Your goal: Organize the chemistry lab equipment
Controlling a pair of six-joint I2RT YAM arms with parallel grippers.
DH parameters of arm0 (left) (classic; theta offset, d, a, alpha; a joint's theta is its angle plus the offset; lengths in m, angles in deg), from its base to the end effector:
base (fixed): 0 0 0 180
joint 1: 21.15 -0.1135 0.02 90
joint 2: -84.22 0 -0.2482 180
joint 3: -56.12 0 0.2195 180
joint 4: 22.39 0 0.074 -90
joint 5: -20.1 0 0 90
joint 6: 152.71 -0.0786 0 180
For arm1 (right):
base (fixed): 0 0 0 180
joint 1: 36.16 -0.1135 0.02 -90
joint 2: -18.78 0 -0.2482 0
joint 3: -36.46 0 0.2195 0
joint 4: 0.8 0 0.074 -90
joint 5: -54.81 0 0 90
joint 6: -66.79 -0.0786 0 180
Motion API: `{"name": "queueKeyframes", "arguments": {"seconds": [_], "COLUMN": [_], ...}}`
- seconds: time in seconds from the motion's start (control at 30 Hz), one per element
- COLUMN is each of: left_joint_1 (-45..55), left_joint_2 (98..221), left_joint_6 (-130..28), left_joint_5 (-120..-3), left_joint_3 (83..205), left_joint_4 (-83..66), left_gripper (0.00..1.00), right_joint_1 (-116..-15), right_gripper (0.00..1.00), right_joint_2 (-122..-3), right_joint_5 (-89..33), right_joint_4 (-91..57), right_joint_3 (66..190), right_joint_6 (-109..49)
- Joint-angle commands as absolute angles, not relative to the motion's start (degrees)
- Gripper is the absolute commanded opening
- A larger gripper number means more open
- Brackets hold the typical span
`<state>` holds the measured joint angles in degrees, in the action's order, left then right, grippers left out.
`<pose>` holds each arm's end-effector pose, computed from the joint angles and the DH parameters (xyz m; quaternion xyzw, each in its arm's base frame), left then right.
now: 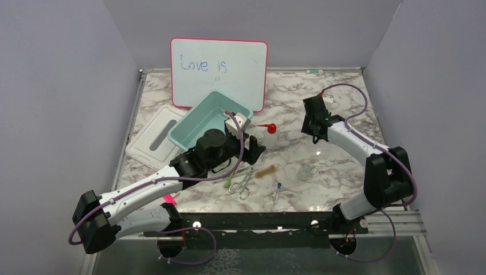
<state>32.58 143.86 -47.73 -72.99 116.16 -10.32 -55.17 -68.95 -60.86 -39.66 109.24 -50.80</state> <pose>0.1592 -0.2098 0.2984 0.2411 0.7368 -0.3390 0.5330 0.3021 0.0681 0.1880 0.1381 0.9190 -0.0742 0.3617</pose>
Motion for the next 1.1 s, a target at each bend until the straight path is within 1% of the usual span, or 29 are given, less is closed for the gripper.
{"name": "queueKeyframes", "arguments": {"seconds": [0.0,0.17,0.33,0.57,0.67,0.8,1.07], "left_joint_1": [32.55,32.55,32.55,32.55,32.55,32.55,32.55], "left_joint_2": [144.07,144.08,144.21,144.8,144.08,141.44,134.84], "left_joint_6": [-47.86,-47.65,-46.92,-40.63,-37.62,-35.31,-36.95], "left_joint_5": [-74.03,-74.1,-74.25,-70.84,-73.37,-78.67,-87.95], "left_joint_3": [116.45,116.54,116.67,114.48,113.93,114.16,116.96], "left_joint_4": [-11.23,-11.2,-10.05,-8.31,-6.75,-2.68,4.63], "left_gripper": [0.8,0.8,0.8,0.76,0.74,0.73,0.73], "right_joint_1": [-54.9,-54.88,-54.88,-55.99,-62.01,-71.8,-84.73], "right_gripper": [0.5,0.49,0.46,0.44,0.44,0.44,0.44], "right_joint_2": [-65.7,-63.43,-59.28,-49.92,-49.08,-50.44,-55.24], "right_joint_5": [-58.65,-56.88,-54.6,-39.31,-39.91,-44.52,-52.6], "right_joint_4": [-41.52,-42.94,-46.49,-50.62,-52.92,-55.69,-61.33], "right_joint_3": [111.68,111.83,112.64,110.75,110.09,109.64,106.3], "right_joint_6": [-50.59,-50.13,-50.32,-50.67,-53.03,-58.01,-70.68]}}
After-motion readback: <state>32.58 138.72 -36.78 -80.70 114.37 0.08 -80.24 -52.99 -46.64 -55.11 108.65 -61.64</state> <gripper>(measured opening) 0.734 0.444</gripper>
